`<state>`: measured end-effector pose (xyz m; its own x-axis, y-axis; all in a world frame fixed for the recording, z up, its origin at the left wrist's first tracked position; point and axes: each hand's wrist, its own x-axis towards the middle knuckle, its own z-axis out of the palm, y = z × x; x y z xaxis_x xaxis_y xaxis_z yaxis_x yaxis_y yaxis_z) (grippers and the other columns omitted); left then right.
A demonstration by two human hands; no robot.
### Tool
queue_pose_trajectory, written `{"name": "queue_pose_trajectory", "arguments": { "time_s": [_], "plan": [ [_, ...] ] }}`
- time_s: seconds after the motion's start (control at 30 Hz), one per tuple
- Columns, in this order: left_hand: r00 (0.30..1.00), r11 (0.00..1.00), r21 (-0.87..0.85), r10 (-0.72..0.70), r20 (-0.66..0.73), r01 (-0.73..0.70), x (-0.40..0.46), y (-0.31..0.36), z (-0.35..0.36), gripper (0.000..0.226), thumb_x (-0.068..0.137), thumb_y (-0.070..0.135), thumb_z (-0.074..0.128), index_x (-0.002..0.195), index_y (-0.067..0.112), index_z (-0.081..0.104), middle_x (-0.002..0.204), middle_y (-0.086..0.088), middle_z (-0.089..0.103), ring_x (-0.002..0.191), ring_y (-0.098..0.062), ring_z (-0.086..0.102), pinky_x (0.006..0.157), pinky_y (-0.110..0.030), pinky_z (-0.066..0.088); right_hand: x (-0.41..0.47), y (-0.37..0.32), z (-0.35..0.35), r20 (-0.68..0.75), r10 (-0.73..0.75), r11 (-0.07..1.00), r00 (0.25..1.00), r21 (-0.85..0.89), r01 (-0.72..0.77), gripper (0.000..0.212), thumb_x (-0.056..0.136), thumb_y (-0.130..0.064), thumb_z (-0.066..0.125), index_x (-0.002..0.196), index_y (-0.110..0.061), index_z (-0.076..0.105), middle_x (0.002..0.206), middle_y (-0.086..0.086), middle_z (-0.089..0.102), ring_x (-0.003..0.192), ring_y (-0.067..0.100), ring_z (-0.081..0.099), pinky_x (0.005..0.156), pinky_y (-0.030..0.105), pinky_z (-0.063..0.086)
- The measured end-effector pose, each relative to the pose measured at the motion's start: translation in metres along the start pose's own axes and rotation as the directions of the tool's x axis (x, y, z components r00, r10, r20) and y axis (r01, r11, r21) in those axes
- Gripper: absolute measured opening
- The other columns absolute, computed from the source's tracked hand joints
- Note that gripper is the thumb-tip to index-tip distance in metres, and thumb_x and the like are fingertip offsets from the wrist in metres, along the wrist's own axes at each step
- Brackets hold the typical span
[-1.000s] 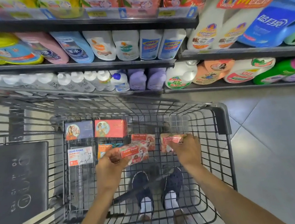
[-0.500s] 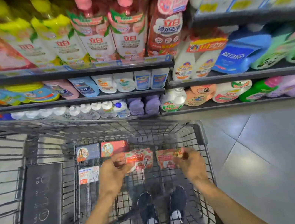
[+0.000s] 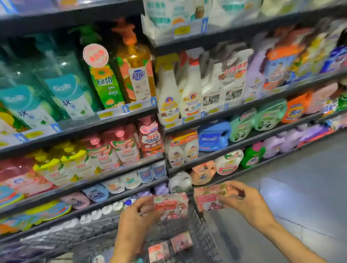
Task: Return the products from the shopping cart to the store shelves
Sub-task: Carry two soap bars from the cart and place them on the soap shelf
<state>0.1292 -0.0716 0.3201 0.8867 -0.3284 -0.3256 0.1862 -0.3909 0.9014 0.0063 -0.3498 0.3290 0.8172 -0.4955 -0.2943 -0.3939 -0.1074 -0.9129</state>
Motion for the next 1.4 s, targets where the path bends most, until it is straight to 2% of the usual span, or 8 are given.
{"name": "queue_pose_trajectory", "arguments": {
  "time_s": [0.2,0.3,0.53,0.83,1.0,1.07,1.2,1.4],
  "plan": [
    [0.967,0.976,-0.060,0.214,0.136,-0.207,-0.011,0.124,0.048,0.036,0.076,0.004,0.083,0.103,0.024,0.070,0.081,0.008,0.076,0.071,0.007,0.068,0.061,-0.007,0.050,-0.044,-0.057,-0.104,-0.184,-0.072,0.990,0.980,0.103,0.092,0.042,0.076,-0.005,0.082,0.116,-0.006,0.068,0.103,0.013,0.075,0.083,0.004,0.068,0.077,0.017,0.056],
    [0.928,0.950,-0.068,0.312,0.202,-0.305,-0.020,0.178,0.081,0.038,0.073,0.001,0.085,0.104,0.019,0.071,0.071,0.010,0.073,0.065,0.005,0.064,0.067,-0.013,0.051,-0.072,-0.081,-0.156,-0.282,-0.107,0.975,0.954,0.158,0.156,0.040,0.078,-0.002,0.080,0.115,-0.005,0.068,0.106,0.011,0.075,0.090,0.010,0.069,0.078,0.019,0.057],
    [0.790,0.868,-0.132,0.491,0.366,-0.479,-0.057,0.290,0.190,0.037,0.075,0.000,0.082,0.102,0.022,0.072,0.086,0.004,0.079,0.082,-0.005,0.073,0.073,-0.015,0.056,-0.136,-0.100,-0.297,-0.499,-0.186,0.935,0.846,0.174,0.309,0.038,0.076,-0.012,0.083,0.112,-0.017,0.071,0.106,0.002,0.076,0.101,0.012,0.070,0.084,0.024,0.058],
    [0.625,0.778,-0.243,0.616,0.480,-0.580,-0.104,0.395,0.385,0.046,0.068,0.012,0.089,0.111,0.019,0.073,0.094,-0.005,0.079,0.089,-0.019,0.074,0.085,-0.034,0.060,-0.210,-0.082,-0.502,-0.713,-0.228,0.909,0.664,0.090,0.408,0.041,0.077,-0.017,0.081,0.116,-0.018,0.070,0.110,0.001,0.075,0.106,0.018,0.070,0.089,0.030,0.057],
    [0.531,0.744,-0.308,0.649,0.544,-0.593,-0.131,0.437,0.487,0.039,0.078,0.013,0.085,0.113,0.027,0.073,0.099,-0.004,0.078,0.088,-0.036,0.074,0.082,-0.059,0.059,-0.255,-0.076,-0.587,-0.803,-0.210,0.902,0.558,0.062,0.428,0.035,0.080,-0.007,0.078,0.114,-0.012,0.070,0.108,0.007,0.075,0.098,0.016,0.071,0.072,0.015,0.055],
    [0.481,0.722,-0.334,0.668,0.568,-0.606,-0.137,0.453,0.524,0.037,0.081,0.011,0.082,0.113,0.026,0.073,0.098,-0.006,0.078,0.087,-0.035,0.075,0.079,-0.054,0.061,-0.266,-0.072,-0.615,-0.836,-0.195,0.899,0.514,0.057,0.434,0.034,0.080,-0.008,0.079,0.112,-0.015,0.070,0.108,0.006,0.075,0.098,0.013,0.072,0.070,0.016,0.055],
    [0.412,0.694,-0.405,0.697,0.587,-0.596,-0.138,0.479,0.596,0.037,0.078,0.003,0.081,0.113,0.011,0.072,0.097,-0.004,0.079,0.088,-0.015,0.073,0.067,-0.017,0.057,-0.276,-0.060,-0.666,-0.875,-0.171,0.903,0.453,0.045,0.428,0.031,0.081,-0.010,0.078,0.110,-0.020,0.070,0.109,0.001,0.075,0.101,0.009,0.071,0.072,0.014,0.055],
    [0.308,0.668,-0.440,0.701,0.643,-0.600,-0.111,0.517,0.699,0.038,0.078,0.016,0.086,0.113,0.021,0.073,0.103,-0.004,0.078,0.098,-0.029,0.073,0.085,-0.040,0.061,-0.252,-0.040,-0.742,-0.919,-0.136,0.918,0.370,0.023,0.395,0.037,0.080,-0.012,0.079,0.114,-0.020,0.069,0.109,0.000,0.075,0.098,0.008,0.072,0.070,0.012,0.054]
  ]
}}
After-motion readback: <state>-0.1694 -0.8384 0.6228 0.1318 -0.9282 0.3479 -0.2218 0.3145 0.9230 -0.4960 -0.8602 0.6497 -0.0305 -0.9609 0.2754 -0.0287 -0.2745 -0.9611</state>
